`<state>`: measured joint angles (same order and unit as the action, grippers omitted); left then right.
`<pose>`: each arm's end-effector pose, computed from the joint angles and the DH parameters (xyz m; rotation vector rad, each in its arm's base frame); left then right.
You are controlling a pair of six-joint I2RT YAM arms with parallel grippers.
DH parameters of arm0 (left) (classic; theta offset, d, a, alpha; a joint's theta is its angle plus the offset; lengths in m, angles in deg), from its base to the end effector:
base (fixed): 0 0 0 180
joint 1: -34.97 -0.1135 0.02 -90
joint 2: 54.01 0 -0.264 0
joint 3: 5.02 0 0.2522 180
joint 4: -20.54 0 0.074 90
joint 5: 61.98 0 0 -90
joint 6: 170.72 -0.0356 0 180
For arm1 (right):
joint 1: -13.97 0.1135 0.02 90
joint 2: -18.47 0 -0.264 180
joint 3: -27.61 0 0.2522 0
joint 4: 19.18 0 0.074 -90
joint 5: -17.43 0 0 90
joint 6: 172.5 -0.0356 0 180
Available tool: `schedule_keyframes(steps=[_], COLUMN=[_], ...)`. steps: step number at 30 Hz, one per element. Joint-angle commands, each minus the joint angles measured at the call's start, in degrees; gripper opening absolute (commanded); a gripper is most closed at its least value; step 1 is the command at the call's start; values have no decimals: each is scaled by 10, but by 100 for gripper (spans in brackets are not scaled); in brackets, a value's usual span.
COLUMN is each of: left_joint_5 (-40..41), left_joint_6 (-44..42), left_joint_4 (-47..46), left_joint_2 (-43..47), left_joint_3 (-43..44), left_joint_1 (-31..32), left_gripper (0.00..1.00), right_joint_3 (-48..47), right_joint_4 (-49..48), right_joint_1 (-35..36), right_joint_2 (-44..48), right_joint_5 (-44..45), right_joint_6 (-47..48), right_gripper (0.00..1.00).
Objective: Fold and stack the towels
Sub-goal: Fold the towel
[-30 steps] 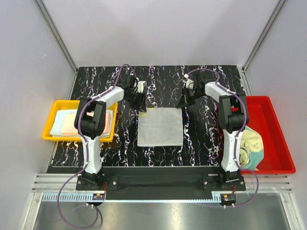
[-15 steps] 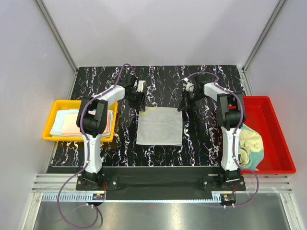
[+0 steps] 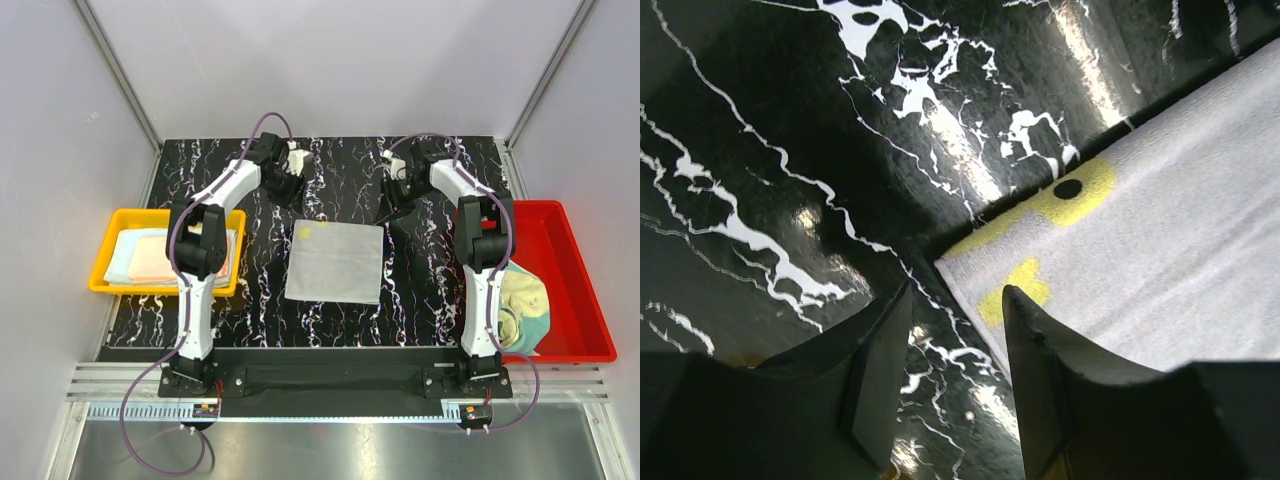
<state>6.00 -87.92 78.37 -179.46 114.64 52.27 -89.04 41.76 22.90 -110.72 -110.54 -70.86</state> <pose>0.4463 -0.1530 0.2073 0.6834 2.5755 -0.5708 0.4530 0.0934 0.1655 -0.6144 2.6310 0.9188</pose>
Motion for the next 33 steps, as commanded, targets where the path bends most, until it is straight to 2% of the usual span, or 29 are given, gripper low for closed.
schedule_keyframes(steps=[1, 9, 15, 22, 24, 26, 27, 28, 29, 33], left_joint_5=[-32, -58, -75, -84, -81, -82, -83, -84, -87, -95], left_joint_6=[-53, -95, -104, -113, -113, -114, -113, -113, -113, -115], left_joint_4=[25, 64, 64, 73, 73, 75, 75, 76, 77, 80], left_joint_2=[-30, -88, -96, -99, -102, -103, -103, -104, -105, -99], left_joint_3=[38, 81, 86, 91, 94, 95, 96, 98, 99, 98], left_joint_1=[-7, -8, -8, -8, -7, -7, -8, -8, -8, -7], left_gripper=[47, 44, 40, 27, 19, 12, 3, 0, 0, 0], right_joint_3=[-38, -90, -107, -122, -119, -119, -118, -117, -117, -98], right_joint_4=[38, 109, 134, 147, 144, 142, 135, 132, 125, 91], right_joint_1=[-8, -14, -14, -14, -14, -14, -14, -14, -14, -14], right_joint_2=[4, -55, -84, -106, -107, -108, -108, -108, -108, -90], right_joint_5=[10, -16, -41, -53, -51, -54, -54, -54, -58, -57], right_joint_6=[47, 108, 135, 144, 144, 143, 141, 141, 141, 147], right_gripper=[44, 45, 44, 41, 39, 36, 31, 29, 26, 0])
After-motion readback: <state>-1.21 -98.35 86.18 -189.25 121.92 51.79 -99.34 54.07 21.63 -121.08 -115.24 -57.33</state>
